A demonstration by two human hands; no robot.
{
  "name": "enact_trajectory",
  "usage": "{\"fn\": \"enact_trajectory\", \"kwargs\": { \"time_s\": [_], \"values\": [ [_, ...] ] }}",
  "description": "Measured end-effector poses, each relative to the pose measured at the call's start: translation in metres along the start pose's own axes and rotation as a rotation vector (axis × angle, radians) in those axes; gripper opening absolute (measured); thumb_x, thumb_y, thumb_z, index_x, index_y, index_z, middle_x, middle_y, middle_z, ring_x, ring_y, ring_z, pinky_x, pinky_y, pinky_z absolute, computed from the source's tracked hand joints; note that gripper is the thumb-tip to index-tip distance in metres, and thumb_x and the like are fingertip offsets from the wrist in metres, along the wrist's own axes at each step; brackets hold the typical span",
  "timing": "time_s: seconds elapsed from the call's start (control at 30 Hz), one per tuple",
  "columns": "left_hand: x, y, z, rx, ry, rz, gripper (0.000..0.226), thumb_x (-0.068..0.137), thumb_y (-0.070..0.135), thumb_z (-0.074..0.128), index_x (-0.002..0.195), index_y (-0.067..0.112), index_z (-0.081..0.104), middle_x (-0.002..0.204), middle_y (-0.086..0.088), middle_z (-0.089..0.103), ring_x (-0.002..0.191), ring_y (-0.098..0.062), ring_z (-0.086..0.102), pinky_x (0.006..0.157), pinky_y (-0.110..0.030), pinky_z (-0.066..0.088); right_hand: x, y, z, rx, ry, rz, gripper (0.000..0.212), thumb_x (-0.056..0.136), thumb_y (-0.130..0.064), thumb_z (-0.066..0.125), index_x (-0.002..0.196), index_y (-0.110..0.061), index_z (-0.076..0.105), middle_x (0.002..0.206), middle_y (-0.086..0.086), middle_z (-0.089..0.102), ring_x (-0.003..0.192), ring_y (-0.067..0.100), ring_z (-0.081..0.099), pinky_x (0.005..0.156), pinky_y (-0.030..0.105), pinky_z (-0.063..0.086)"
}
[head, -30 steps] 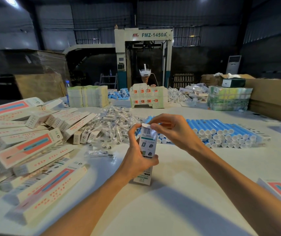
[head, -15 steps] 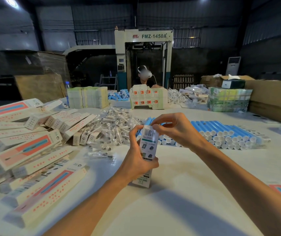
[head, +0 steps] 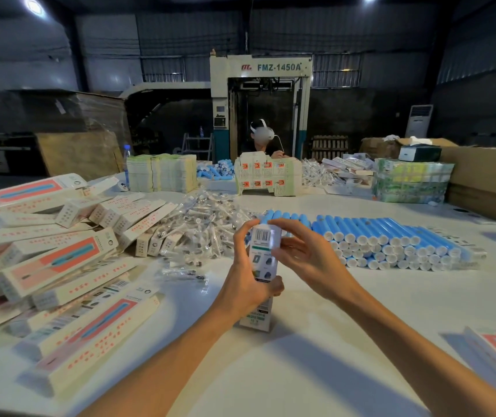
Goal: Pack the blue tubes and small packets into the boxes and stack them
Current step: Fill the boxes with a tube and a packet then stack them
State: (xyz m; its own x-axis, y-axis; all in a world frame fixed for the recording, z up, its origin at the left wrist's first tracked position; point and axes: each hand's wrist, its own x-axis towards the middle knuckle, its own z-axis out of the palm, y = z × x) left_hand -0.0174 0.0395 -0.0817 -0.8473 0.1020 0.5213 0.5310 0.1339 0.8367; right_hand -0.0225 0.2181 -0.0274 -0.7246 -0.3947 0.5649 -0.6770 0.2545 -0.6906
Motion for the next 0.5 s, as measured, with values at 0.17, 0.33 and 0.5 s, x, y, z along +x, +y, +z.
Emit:
{"fn": "enact_trajectory", "kwargs": {
  "time_s": [0.17, 0.33, 0.5],
  "values": [
    [-0.002, 0.000, 0.000, 0.003, 0.035, 0.013, 0.114, 0.073, -0.006, 0.082, 0.150, 0.057, 0.024, 0.130, 0.001, 0.060, 0.098, -0.028, 0.074, 0.074, -0.042, 0.067, 0.001, -0.005, 0.005, 0.011, 0.026, -0.015, 0.041, 0.099, -0.009, 0.068, 0.138, -0.019, 0.061, 0.124, -0.002, 0.073, 0.118, 0.008, 0.068, 0.097, 0.035, 0.059],
    [-0.003, 0.002, 0.001, 0.017, 0.060, 0.014, 0.108, 0.074, -0.002, 0.083, 0.146, 0.057, 0.027, 0.132, -0.001, 0.058, 0.103, -0.026, 0.072, 0.076, -0.048, 0.067, -0.001, -0.007, 0.007, 0.048, 0.036, -0.015, 0.036, 0.099, -0.006, 0.067, 0.133, -0.016, 0.065, 0.126, -0.001, 0.071, 0.118, 0.012, 0.067, 0.096, 0.039, 0.060],
    [-0.002, 0.001, 0.001, 0.045, 0.059, 0.029, 0.108, 0.075, -0.008, 0.084, 0.144, 0.052, 0.027, 0.131, 0.001, 0.057, 0.097, -0.023, 0.074, 0.070, -0.050, 0.067, -0.002, -0.008, 0.013, 0.024, 0.074, -0.024, 0.033, 0.100, -0.006, 0.065, 0.132, -0.016, 0.065, 0.128, -0.005, 0.069, 0.118, 0.011, 0.067, 0.096, 0.040, 0.060]
  ]
}}
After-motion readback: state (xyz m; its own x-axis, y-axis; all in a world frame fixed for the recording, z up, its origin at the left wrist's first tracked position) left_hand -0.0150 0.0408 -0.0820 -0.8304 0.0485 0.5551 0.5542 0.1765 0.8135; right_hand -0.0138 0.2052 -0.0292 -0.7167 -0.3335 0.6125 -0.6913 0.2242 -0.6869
